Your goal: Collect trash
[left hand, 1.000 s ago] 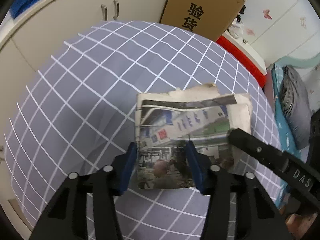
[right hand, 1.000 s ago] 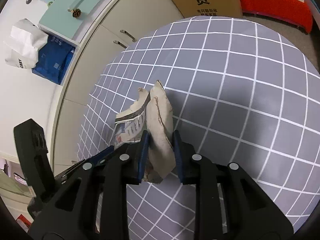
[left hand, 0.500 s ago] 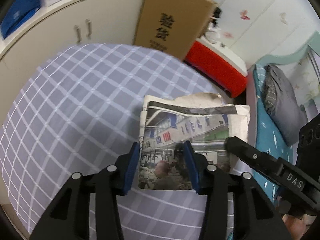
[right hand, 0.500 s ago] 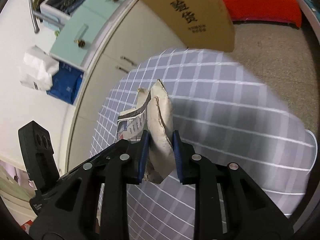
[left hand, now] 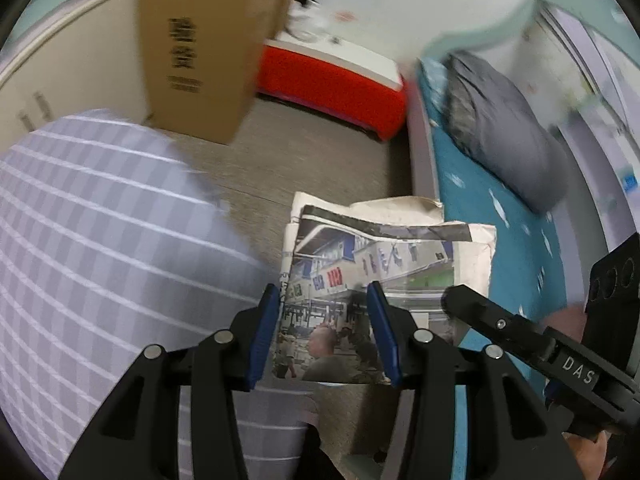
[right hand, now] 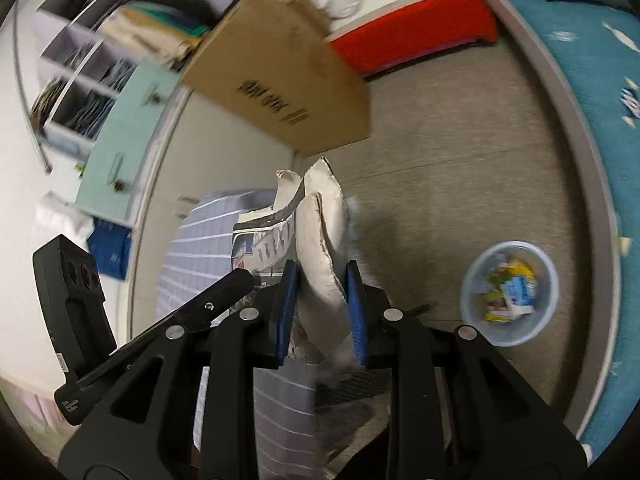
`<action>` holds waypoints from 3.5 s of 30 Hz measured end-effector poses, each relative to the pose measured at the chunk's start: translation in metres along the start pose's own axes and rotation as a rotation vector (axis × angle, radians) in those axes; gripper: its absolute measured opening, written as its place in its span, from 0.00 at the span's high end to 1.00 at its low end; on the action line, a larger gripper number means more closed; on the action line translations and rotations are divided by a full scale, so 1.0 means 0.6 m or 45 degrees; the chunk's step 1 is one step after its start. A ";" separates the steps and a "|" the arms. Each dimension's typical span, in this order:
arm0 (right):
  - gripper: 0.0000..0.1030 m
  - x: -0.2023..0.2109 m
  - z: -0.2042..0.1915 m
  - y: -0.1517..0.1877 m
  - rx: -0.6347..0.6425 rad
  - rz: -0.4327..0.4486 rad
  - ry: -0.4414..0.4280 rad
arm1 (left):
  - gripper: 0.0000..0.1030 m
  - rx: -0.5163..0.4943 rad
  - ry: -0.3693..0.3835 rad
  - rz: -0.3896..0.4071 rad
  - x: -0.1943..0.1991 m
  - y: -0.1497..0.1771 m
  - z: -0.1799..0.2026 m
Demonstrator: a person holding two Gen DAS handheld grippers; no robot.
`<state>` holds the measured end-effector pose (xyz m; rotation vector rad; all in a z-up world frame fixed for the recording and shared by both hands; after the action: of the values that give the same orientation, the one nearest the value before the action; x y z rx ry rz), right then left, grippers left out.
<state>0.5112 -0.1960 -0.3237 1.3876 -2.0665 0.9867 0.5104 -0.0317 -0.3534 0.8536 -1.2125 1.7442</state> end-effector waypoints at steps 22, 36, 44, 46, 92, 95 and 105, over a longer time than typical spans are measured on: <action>0.34 -0.004 0.331 0.032 -0.288 -0.226 0.225 | 0.41 -0.099 -0.034 -0.339 -0.249 0.099 0.173; 0.33 0.016 0.303 0.077 -0.146 -0.253 0.347 | 0.31 -0.073 -0.176 -0.367 -0.201 0.138 0.111; 0.30 0.097 0.191 0.108 0.033 -0.098 0.334 | 0.30 -0.154 -0.168 -0.169 -0.041 0.147 0.127; 0.30 0.130 0.153 0.125 0.065 -0.041 0.326 | 0.28 -0.194 -0.186 -0.095 0.014 0.154 0.130; 0.06 0.724 -0.175 0.550 0.702 0.782 0.295 | 0.13 -0.241 -0.304 0.759 0.753 0.533 0.244; 0.06 0.727 -0.196 0.569 0.717 0.807 0.293 | 0.13 -0.245 -0.302 0.777 0.776 0.542 0.229; 0.06 0.713 -0.255 0.632 0.757 0.834 0.298 | 0.13 -0.277 -0.295 0.820 0.827 0.569 0.175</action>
<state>-0.0063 -0.2429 -0.0397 0.7396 -2.1675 2.0522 -0.0019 -0.0751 -0.0227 0.5765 -1.9514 1.9826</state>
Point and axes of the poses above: each gripper's, at about its wrist camera, not at the fingertips, and x roughly against the way its jaws point, z to its right, y to its underside, the point moved 5 cm from there along -x, roughly the way its jaws point, and after that the axes turned 1 degree about z, right-handed, at the moved point
